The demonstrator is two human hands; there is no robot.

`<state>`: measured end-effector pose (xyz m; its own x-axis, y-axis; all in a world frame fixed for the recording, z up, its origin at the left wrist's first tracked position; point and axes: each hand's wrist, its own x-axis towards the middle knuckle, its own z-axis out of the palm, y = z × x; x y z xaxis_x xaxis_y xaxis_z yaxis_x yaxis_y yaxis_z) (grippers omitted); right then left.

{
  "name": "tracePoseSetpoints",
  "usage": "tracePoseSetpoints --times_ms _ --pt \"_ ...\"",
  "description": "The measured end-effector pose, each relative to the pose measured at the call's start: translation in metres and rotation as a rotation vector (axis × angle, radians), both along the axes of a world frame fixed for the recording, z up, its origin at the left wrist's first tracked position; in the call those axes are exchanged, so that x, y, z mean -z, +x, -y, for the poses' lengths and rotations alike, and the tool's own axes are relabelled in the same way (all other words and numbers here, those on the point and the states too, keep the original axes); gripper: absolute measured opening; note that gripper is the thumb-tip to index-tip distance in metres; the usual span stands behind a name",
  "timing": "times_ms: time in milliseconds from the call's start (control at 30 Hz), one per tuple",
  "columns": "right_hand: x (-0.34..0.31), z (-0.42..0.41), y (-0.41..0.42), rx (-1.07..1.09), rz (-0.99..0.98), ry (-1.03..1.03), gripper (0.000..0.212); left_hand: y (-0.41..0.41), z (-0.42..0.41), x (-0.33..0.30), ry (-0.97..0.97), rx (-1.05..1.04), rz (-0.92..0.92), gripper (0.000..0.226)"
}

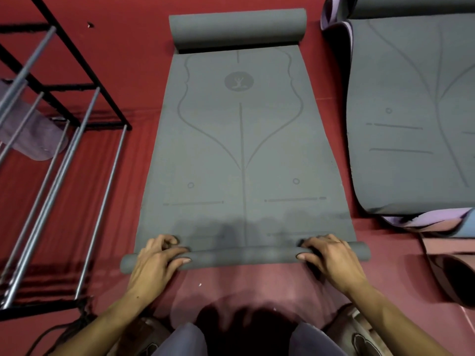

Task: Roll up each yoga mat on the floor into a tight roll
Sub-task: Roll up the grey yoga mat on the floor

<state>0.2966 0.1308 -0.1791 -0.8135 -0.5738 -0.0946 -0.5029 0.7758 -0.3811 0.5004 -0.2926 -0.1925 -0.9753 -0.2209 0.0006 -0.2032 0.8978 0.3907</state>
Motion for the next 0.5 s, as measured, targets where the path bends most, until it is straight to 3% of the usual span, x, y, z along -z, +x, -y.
tracePoseSetpoints --times_ms 133,300,400,500 --pt "-0.007 0.007 -0.006 0.095 0.070 -0.005 0.052 -0.004 0.002 -0.007 -0.149 -0.039 0.085 0.048" --pt "-0.024 0.019 -0.009 0.074 0.103 0.301 0.045 -0.010 -0.008 -0.015 -0.227 -0.060 0.158 0.051" --pt "-0.026 0.020 -0.012 0.065 0.150 0.303 0.044 -0.011 -0.019 -0.018 -0.268 -0.055 0.198 0.051" --pt "-0.027 0.020 -0.009 0.075 0.161 0.243 0.041 -0.010 -0.028 -0.019 -0.317 0.000 0.138 0.038"
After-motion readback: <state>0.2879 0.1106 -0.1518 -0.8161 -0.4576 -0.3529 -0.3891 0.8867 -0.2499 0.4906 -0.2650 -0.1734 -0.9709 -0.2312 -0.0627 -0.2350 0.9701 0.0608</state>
